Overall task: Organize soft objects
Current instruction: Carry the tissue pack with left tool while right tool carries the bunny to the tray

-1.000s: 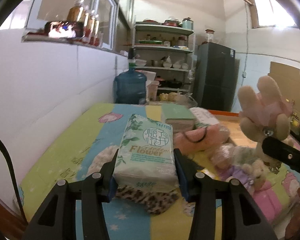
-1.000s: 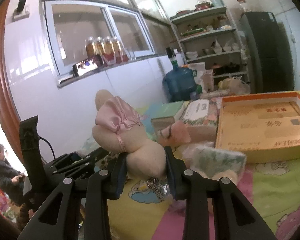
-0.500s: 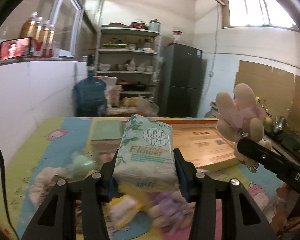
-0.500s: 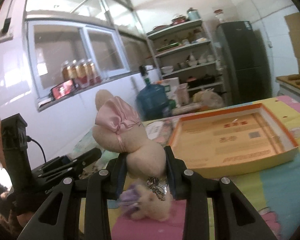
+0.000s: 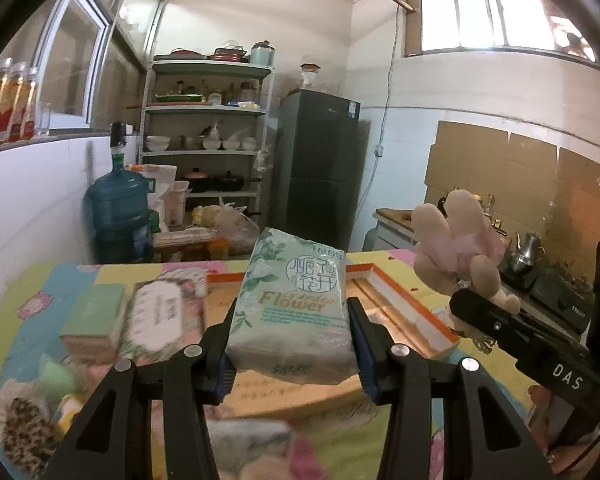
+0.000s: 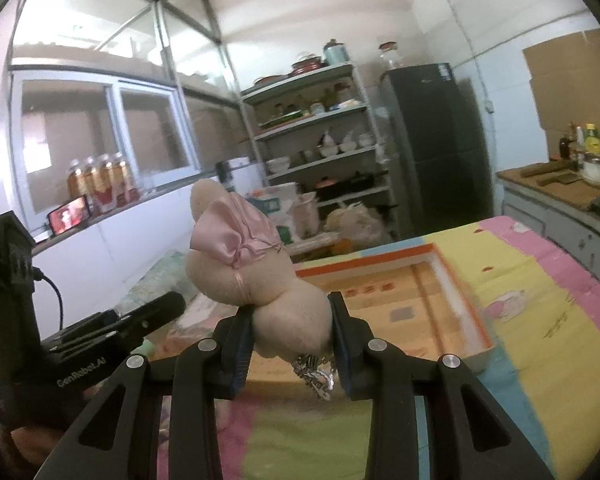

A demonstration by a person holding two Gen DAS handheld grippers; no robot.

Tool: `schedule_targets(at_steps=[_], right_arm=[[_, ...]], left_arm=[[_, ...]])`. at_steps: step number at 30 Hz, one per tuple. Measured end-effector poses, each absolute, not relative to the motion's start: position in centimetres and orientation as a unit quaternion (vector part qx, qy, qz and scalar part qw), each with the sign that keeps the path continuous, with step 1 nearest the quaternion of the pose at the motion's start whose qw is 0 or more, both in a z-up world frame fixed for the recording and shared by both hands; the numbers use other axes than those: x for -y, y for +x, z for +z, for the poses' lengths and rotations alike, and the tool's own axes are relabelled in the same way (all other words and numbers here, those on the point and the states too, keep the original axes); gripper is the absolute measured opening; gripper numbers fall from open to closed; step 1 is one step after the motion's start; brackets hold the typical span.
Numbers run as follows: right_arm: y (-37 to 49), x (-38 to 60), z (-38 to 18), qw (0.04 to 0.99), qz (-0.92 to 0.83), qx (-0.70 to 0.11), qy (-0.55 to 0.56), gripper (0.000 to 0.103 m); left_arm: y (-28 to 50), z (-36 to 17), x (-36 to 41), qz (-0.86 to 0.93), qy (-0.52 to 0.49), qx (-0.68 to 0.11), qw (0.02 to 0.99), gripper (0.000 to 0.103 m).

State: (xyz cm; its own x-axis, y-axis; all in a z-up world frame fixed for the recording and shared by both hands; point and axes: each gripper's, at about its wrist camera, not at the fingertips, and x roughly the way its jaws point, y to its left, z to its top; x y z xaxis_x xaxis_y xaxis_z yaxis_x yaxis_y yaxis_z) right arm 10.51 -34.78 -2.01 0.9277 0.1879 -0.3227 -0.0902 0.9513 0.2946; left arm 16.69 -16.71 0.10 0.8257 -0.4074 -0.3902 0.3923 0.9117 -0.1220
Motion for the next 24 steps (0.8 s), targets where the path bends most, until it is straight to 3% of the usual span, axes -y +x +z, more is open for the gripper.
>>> schedule_targets(at_steps=[13,24], right_arm=[[16.8,43.4,-5.0,0.953,0.021,-0.253,0.166,0.036],[21.0,44.1,-8.4,0.925,0.037,-0.324,0.193,0.036]], left_arm=[[22.7,-2.9,23.6,-0.216,-0.032,-0.275,0.936,0.049],[24.6,-6.9,25.7,-0.214,-0.045,-0.344,0.913,0.049]])
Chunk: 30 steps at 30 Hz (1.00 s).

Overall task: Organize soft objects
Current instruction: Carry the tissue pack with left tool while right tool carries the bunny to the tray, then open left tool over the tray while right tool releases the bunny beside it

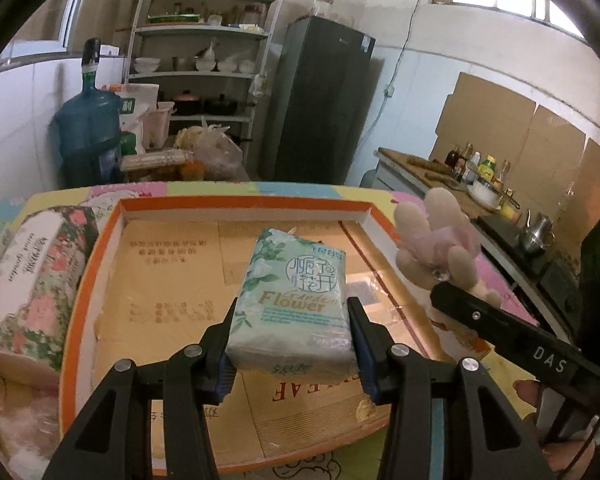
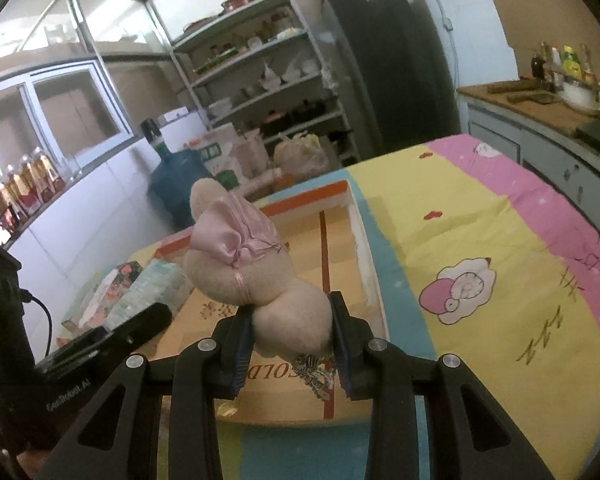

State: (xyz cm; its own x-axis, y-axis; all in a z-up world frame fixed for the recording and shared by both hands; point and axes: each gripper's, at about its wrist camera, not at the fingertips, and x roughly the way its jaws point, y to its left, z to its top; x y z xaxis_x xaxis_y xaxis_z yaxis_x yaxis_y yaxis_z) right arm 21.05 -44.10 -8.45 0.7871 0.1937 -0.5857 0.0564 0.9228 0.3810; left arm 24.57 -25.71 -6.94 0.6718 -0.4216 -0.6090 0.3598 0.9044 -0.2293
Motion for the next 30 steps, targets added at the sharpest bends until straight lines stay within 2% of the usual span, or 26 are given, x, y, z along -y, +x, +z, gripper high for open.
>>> schedule_targets(at_steps=[10,13,14,15,17,21,27,30], right_arm=[[22.7,43.3,-10.0,0.918,0.024,-0.356,0.172,0.039],[22.6,43.3,-10.0,0.918,0.024,-0.356,0.172,0.04],[22.7,43.2,-10.0,0.918,0.024,-0.356,0.173,0.04],[22.7,43.2,-10.0,0.918,0.025,-0.355,0.174,0.04],[22.7,43.4,-10.1,0.919,0.029,-0.352,0.178,0.042],[22.2,43.5,-9.7,0.923,0.035,-0.338,0.182,0.054],[20.8,43.5,-8.8,0.932,0.028,-0.315,0.178,0.056],[19.8,43.5,-8.2,0.937,0.02,-0.303,0.173,0.06]], left_arm=[[26.3,-9.0,25.9,-0.207,-0.049,-0.401,0.891,0.051],[26.5,-9.2,26.2,-0.213,-0.045,-0.409,0.886,0.062],[26.5,-9.2,26.3,-0.215,-0.045,-0.409,0.886,0.071],[26.4,-9.1,26.3,-0.216,-0.045,-0.406,0.887,0.078],[25.9,-8.8,26.2,-0.216,-0.041,-0.389,0.895,0.083],[24.9,-7.7,26.1,-0.218,-0.027,-0.355,0.908,0.085],[22.8,-5.5,25.6,-0.248,-0.011,-0.308,0.918,0.087],[21.7,-4.3,25.3,-0.252,0.002,-0.285,0.925,0.091]])
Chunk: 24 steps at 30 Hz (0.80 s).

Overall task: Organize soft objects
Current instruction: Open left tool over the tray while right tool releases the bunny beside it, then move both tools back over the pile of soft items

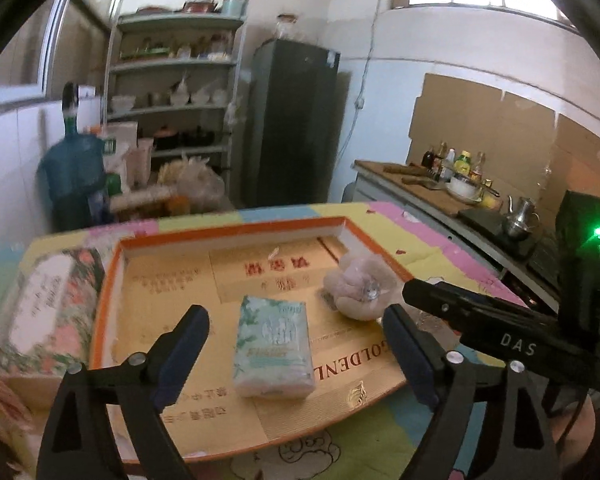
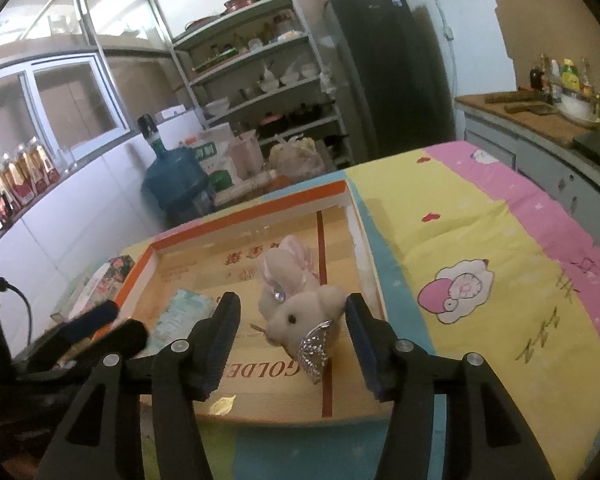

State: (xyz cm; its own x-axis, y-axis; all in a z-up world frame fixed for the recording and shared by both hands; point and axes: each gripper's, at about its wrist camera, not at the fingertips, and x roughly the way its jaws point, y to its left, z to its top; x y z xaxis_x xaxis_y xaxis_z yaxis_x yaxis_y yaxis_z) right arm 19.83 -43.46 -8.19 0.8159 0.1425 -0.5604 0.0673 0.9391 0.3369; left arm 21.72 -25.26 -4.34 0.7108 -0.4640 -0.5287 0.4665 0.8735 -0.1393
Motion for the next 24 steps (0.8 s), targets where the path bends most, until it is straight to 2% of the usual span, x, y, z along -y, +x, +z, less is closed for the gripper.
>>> schedule_targets(at_steps=[2,4,11,16,24], right_arm=[[18.9,43.2,-7.7,0.942,0.017,-0.29,0.17,0.064],[17.9,42.8,-7.1,0.946,0.02,-0.278,0.169,0.075],[13.8,39.9,-5.4,0.961,0.014,-0.237,0.142,0.076],[10.5,36.7,-4.5,0.97,0.003,-0.206,0.129,0.076],[6.7,32.1,-4.4,0.974,0.001,-0.184,0.131,0.076]], left_arm=[[21.2,-3.7,24.8,-0.255,0.002,-0.28,0.926,0.091],[20.5,-3.2,24.0,-0.256,-0.006,-0.27,0.928,0.091],[17.8,-1.9,21.1,-0.226,0.004,-0.238,0.944,0.091],[15.6,-1.0,16.8,-0.23,-0.044,-0.206,0.95,0.091],[11.8,0.2,11.6,-0.191,-0.029,-0.158,0.968,0.091]])
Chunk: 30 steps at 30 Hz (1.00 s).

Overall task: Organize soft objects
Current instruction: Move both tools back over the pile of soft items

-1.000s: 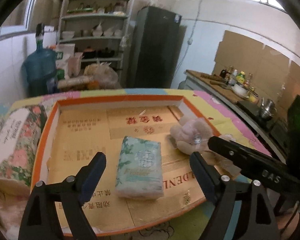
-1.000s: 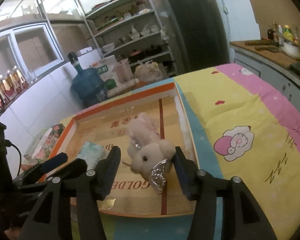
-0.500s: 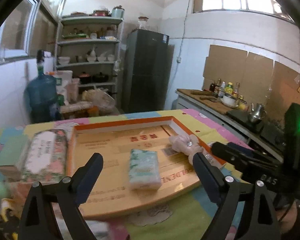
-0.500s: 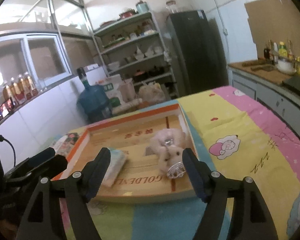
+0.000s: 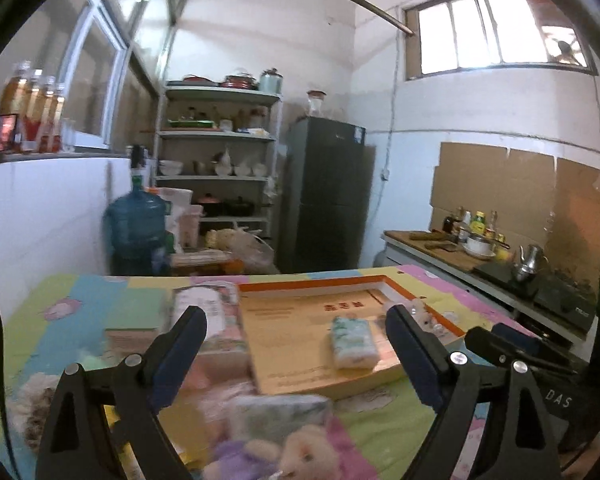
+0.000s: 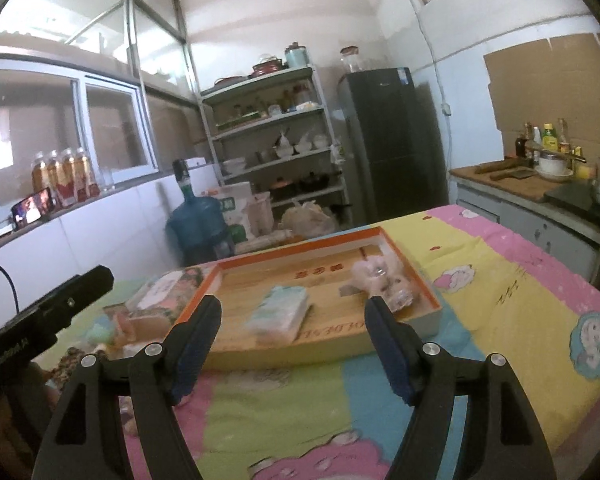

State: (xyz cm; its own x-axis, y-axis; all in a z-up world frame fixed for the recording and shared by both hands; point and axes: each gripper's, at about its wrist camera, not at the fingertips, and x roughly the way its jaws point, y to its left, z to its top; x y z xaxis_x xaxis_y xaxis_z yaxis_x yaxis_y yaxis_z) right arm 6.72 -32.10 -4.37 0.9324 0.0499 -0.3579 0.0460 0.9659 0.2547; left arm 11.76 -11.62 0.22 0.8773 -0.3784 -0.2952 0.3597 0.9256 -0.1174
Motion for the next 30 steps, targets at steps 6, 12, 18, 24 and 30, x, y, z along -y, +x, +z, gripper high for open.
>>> schedule_targets(at_steps=[6,12,18,24,30], right_arm=[[6.2,29.0,-4.5,0.97,0.032,-0.201,0.131,0.076],[5.9,26.0,-4.9,0.967,0.065,-0.212,0.122,0.076],[6.0,22.8,-5.1,0.967,0.092,-0.216,0.094,0.076],[5.8,20.5,-5.9,0.964,0.11,-0.232,0.073,0.076],[6.2,18.9,-7.0,0.955,0.137,-0.253,0.074,0.076]], left_arm=[[9.7,0.2,7.7,-0.169,-0.04,-0.166,0.971,0.091],[7.8,-0.3,4.3,-0.136,-0.032,-0.163,0.977,0.091],[6.9,-1.1,1.2,-0.108,-0.041,-0.166,0.979,0.091],[5.6,-2.7,-1.8,-0.085,-0.05,-0.174,0.98,0.091],[4.8,-4.5,-4.2,-0.072,-0.07,-0.189,0.977,0.091]])
